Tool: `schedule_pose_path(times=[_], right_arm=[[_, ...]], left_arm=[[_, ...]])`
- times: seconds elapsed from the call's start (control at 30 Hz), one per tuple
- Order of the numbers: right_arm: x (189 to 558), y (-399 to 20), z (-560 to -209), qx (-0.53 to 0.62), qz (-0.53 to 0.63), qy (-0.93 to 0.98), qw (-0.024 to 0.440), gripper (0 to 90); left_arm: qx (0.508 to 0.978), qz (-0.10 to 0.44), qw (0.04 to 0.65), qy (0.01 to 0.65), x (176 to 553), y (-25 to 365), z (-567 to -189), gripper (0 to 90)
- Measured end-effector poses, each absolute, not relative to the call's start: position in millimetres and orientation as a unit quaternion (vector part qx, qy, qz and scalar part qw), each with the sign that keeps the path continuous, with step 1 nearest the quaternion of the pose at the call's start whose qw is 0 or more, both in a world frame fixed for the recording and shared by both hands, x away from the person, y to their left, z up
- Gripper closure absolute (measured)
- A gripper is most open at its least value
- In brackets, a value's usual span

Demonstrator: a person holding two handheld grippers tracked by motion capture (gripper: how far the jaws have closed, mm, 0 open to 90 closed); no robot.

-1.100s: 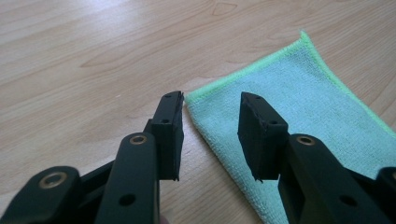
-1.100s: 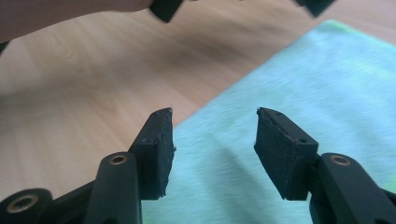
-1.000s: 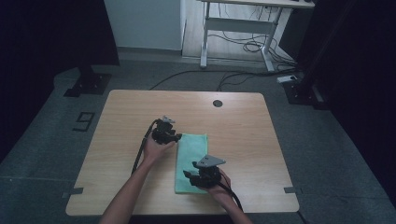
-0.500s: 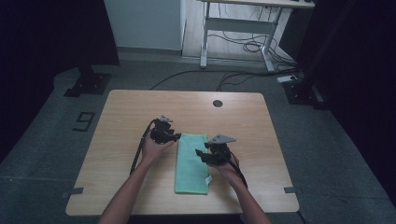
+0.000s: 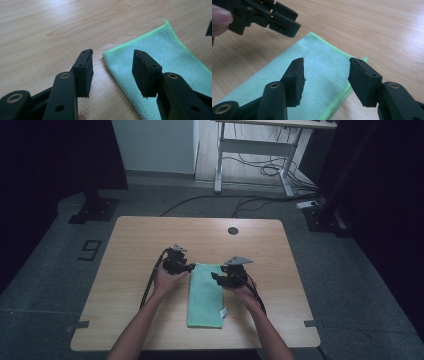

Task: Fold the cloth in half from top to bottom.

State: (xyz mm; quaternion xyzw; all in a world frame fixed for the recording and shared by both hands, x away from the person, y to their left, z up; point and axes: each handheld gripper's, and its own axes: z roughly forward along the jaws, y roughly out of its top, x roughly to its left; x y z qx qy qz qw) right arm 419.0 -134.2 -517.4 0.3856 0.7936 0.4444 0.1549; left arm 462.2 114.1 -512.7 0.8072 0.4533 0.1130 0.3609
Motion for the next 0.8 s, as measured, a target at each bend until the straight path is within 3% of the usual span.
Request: schedule_pose_path(times=[0.8], right_arm=[[441.6,-147.0,-530.7,0.420,0.438,0.780,0.153,47.1]], left_arm=[[0.805,0.113,0.362,0.456,465.9,117.6,-515.1,50.9]])
